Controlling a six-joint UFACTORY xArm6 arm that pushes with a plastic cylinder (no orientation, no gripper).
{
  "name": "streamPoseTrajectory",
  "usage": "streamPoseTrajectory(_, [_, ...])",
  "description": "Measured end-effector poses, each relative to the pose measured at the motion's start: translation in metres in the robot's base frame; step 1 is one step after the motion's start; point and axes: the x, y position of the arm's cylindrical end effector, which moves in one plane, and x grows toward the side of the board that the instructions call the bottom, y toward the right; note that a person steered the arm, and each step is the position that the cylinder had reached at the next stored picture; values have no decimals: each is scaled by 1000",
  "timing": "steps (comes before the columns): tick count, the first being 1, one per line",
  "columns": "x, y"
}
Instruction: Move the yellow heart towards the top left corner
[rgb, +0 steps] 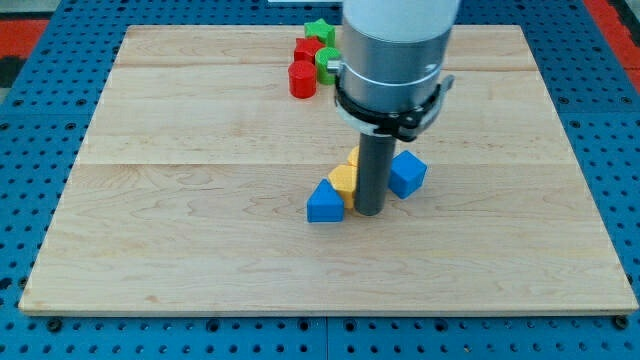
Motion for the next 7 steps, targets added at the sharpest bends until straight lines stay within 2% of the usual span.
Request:
streamPoseTrajectory(2, [-16, 18])
streamPoseTrajectory(5, [-88, 14])
streamPoseTrajectory(6, [-112, -44])
streamPoseTrajectory(7, [-112, -143])
